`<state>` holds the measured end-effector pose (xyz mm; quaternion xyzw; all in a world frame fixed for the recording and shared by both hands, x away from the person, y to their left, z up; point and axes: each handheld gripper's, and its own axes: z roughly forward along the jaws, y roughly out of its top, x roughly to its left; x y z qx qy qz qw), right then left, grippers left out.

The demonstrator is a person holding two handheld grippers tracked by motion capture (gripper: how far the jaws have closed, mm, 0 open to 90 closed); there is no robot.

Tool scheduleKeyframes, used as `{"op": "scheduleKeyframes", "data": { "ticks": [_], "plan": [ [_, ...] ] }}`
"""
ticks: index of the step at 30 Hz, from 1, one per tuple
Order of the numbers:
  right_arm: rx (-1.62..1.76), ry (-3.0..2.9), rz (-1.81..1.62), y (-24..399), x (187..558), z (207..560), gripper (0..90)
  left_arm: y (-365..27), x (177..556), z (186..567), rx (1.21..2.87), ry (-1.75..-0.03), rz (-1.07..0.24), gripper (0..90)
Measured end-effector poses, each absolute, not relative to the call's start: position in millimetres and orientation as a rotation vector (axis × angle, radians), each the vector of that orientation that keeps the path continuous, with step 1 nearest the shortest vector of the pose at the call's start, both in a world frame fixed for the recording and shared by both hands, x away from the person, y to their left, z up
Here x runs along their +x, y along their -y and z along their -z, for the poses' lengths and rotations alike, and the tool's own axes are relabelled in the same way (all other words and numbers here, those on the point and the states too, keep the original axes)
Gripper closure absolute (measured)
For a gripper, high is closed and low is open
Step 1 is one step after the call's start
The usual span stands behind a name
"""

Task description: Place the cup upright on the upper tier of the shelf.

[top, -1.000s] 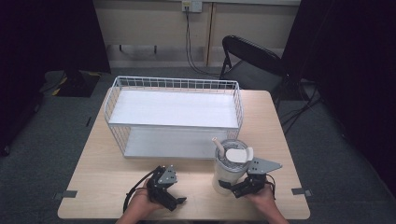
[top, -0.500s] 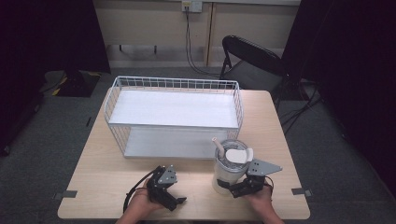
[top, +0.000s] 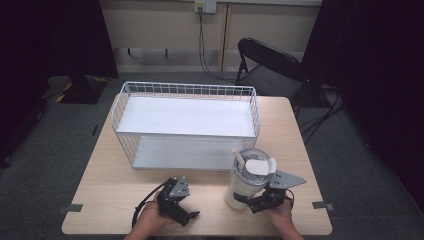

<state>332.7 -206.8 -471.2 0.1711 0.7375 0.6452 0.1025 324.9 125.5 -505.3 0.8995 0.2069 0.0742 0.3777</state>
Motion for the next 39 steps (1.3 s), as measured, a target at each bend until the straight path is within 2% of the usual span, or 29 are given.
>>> {"op": "scheduleKeyframes", "data": {
  "ticks": [24, 39],
  "plan": [
    [0.522, -2.196, -1.896, 211.9, 344.3, 409.1, 9.6, -125.5, 324.9, 505.4, 2.299, -0.529, -0.189, 0.0],
    [0.525, -2.219, -1.926, 207.9, 349.7, 383.8, 9.6, -125.5, 324.9, 505.4, 2.299, -0.529, -0.189, 0.0]
  ]
}}
